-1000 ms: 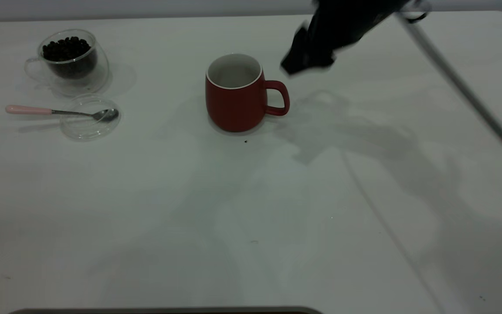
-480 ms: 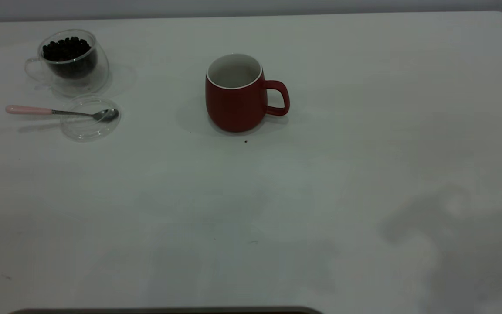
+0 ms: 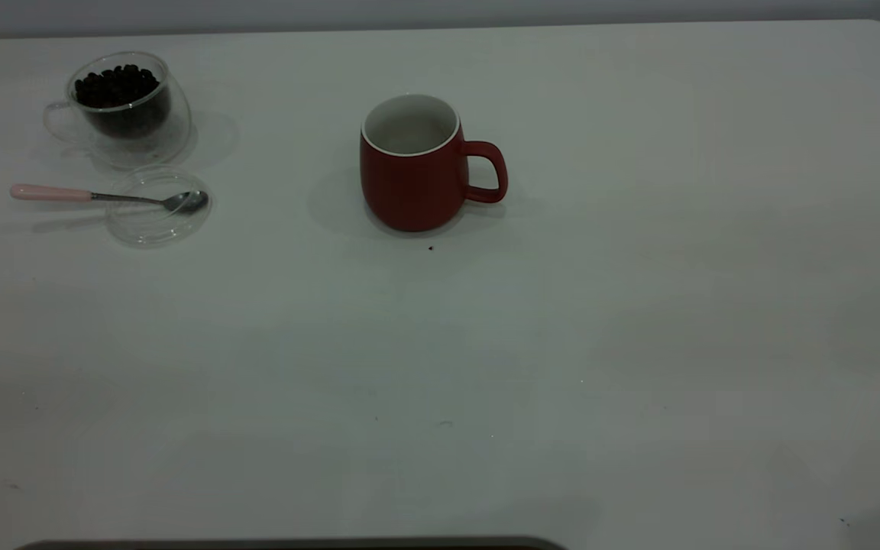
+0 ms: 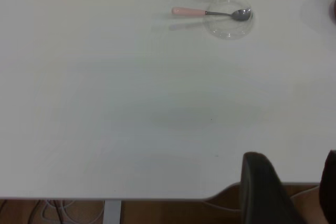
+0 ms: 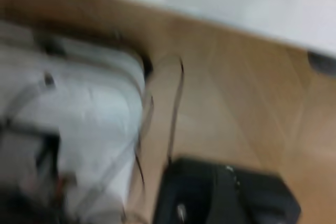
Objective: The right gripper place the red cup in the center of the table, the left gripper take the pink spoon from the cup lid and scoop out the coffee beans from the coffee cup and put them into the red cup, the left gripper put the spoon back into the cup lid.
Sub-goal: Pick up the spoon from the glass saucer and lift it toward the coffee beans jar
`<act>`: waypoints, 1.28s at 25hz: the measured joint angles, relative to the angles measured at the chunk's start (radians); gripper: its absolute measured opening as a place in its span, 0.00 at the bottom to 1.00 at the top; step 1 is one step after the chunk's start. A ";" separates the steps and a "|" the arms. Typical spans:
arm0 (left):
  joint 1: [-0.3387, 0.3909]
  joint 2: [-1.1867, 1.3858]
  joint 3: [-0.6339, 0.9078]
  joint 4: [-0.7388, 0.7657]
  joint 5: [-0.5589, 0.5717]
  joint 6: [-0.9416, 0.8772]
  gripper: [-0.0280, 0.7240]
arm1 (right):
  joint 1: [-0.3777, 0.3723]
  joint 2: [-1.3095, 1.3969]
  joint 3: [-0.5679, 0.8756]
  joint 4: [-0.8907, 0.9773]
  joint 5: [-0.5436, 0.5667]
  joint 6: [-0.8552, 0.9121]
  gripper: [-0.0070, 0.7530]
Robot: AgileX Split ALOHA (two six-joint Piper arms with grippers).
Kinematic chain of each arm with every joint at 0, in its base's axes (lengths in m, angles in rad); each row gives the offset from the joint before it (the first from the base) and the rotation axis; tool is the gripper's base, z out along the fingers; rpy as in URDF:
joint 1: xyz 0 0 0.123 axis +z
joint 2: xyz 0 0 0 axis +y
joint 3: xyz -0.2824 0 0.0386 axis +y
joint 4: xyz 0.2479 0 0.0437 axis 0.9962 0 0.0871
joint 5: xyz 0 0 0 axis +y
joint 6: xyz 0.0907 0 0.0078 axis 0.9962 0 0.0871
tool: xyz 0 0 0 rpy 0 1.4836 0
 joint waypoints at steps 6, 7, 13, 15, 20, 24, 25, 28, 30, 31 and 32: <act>0.000 0.000 0.000 0.000 0.000 0.000 0.48 | -0.128 -0.217 0.027 0.007 -0.066 0.006 0.71; 0.000 0.000 0.000 0.000 0.000 0.000 0.48 | -0.147 -0.260 0.029 0.007 -0.064 0.001 0.71; 0.000 0.000 0.000 0.000 0.000 0.000 0.48 | -0.196 -0.537 0.035 0.007 -0.049 -0.010 0.71; 0.000 0.000 0.000 0.000 0.000 0.000 0.48 | -0.196 -0.636 0.035 0.007 -0.042 -0.010 0.71; 0.000 0.000 0.000 0.000 0.000 0.000 0.48 | -0.196 -0.781 0.035 0.007 -0.029 -0.010 0.71; 0.000 0.000 0.000 0.000 0.000 -0.001 0.48 | -0.196 -0.782 0.035 0.007 -0.028 -0.014 0.71; 0.000 0.000 0.000 0.000 0.000 -0.001 0.48 | -0.196 -0.782 0.035 0.007 -0.028 -0.015 0.71; 0.000 0.000 0.000 0.000 0.000 -0.002 0.48 | -0.196 -0.782 0.035 0.007 -0.028 -0.017 0.71; 0.000 0.000 0.000 0.000 0.000 -0.002 0.48 | -0.196 -0.782 0.035 0.007 -0.028 -0.017 0.71; 0.000 0.000 0.000 0.000 0.000 -0.002 0.48 | -0.196 -0.782 0.035 0.007 -0.028 -0.017 0.71; 0.000 0.000 0.000 0.000 0.000 -0.002 0.48 | -0.196 -0.782 0.035 0.007 -0.028 -0.018 0.71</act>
